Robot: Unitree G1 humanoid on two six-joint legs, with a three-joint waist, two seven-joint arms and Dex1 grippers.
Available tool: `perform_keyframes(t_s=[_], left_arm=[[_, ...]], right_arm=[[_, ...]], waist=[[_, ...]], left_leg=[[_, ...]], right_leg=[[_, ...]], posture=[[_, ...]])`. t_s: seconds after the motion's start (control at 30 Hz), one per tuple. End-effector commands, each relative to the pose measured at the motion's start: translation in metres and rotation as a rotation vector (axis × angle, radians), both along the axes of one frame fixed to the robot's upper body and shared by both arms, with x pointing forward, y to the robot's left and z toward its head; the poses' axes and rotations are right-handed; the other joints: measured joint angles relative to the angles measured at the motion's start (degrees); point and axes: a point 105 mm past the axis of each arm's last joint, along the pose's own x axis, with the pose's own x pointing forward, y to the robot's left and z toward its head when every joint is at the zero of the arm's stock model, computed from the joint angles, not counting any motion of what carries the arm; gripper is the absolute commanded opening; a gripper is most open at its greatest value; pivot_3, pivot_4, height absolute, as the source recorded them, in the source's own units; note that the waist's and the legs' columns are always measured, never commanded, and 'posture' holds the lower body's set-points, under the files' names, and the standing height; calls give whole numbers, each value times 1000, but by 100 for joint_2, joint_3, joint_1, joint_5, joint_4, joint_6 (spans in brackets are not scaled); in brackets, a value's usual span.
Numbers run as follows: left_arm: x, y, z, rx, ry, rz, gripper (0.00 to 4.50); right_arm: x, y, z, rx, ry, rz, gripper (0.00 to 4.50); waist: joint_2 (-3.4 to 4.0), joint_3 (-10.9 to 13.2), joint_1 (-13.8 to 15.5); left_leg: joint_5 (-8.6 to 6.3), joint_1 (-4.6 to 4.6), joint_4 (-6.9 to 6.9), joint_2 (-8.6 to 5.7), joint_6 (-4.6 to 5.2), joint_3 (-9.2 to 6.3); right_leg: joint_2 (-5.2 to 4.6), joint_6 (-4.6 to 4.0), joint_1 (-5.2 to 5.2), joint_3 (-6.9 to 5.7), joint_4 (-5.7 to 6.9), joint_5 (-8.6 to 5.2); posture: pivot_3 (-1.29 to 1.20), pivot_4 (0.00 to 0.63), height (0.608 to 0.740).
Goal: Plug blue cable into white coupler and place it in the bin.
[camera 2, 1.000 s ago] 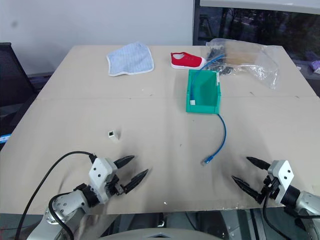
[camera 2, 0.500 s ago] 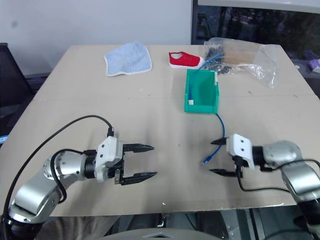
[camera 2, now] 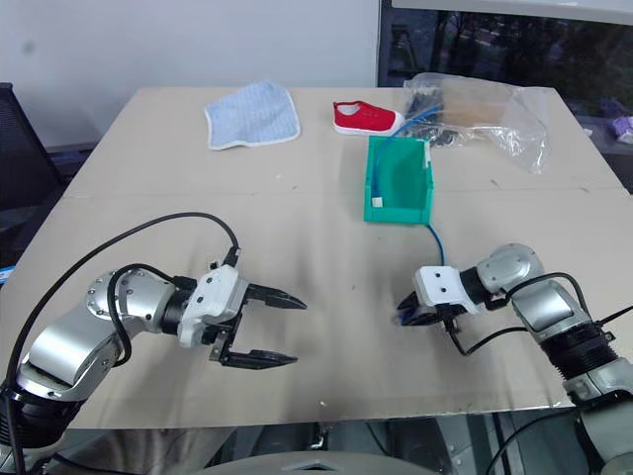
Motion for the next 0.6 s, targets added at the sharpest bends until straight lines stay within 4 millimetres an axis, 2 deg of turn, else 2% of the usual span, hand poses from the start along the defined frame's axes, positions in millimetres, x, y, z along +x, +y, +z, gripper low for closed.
perform_keyframes(t_s=[0.03, 0.17, 0.33, 0.47, 0.6], left_arm=[[-1, 0, 2, -3, -31, 3, 3816], [3, 2, 1, -9, -41, 17, 3816], [19, 0, 5, -37, -71, 57, 3816], [44, -6, 3, -19, -93, 110, 3816], [68, -17, 0, 25, -128, 133, 3816]], right_arm=[[5, -7, -3, -28, -11, -21, 33], [5, -2, 1, 33, 61, -78, 33], [32, 19, 18, 139, 96, -270, 33], [56, 34, 19, 129, 80, -357, 33], [70, 41, 18, 157, 72, -393, 33]], waist=[[0, 0, -6], [-1, 0, 18], [-2, 0, -21], [0, 3, -42], [-1, 2, 21]], left_leg=[[0, 3, 0, 0, 0, 2], [1, 11, 5, 0, 0, 2], [1, 14, 6, 2, -1, 3], [2, 11, 5, 2, -1, -1], [2, -4, 6, 0, -1, -1]], right_leg=[[0, 0, 0, 2, 4, 0], [0, -3, 8, 3, 10, 1], [4, -6, 7, 7, 16, 3], [9, -6, 0, 6, 24, 5], [8, -4, -6, 2, 16, 5]], posture=[[0, 150, 740], [0, 150, 740], [0, 150, 740], [0, 150, 740], [0, 150, 740]])
